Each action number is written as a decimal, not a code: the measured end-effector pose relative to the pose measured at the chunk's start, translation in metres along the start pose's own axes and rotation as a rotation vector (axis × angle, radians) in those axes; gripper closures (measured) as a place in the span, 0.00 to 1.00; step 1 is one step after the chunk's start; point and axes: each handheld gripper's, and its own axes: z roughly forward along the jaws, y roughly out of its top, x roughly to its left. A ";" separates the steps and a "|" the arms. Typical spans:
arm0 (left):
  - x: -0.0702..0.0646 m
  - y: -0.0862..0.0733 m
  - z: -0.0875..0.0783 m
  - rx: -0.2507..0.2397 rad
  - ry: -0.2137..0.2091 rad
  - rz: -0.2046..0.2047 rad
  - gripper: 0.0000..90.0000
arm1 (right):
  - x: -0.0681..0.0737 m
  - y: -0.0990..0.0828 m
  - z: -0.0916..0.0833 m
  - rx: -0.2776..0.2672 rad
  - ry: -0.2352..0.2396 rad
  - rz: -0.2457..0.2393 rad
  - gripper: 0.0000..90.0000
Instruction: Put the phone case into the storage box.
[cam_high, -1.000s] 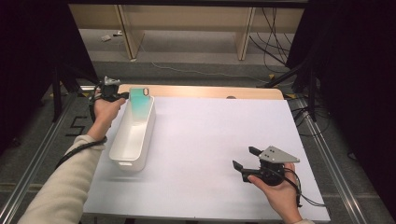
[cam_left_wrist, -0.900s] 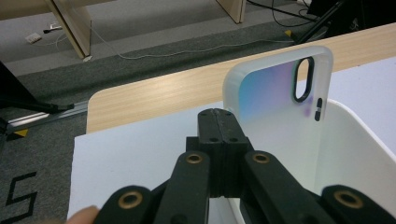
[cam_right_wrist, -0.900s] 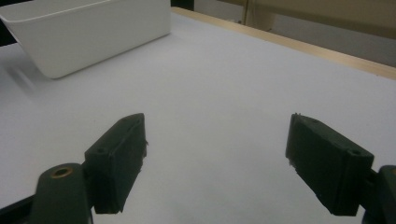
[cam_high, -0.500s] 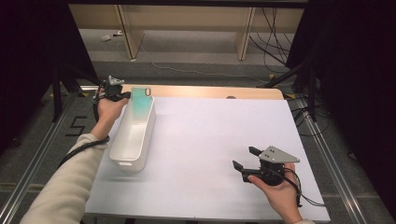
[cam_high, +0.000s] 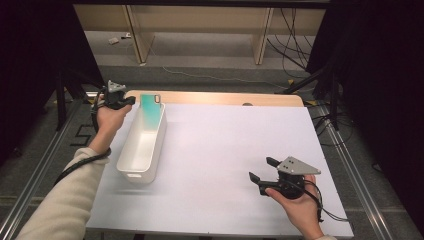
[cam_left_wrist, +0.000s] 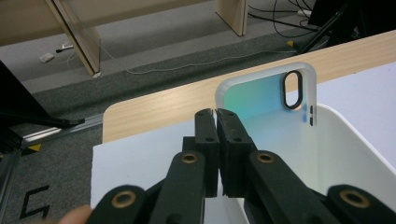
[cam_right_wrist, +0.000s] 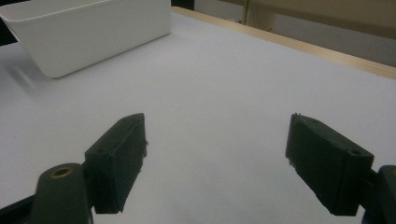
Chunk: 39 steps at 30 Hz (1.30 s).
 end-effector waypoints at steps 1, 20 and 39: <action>0.001 -0.001 -0.003 -0.004 -0.003 0.000 0.95 | 0.000 0.000 0.000 0.001 -0.002 -0.001 0.24; -0.020 -0.019 -0.056 -0.138 -0.123 -0.066 0.53 | 0.000 0.000 0.001 -0.027 0.001 0.001 0.24; -0.053 -0.037 -0.088 -0.175 -0.211 -0.048 0.17 | -0.001 0.000 -0.001 -0.015 -0.010 0.000 0.24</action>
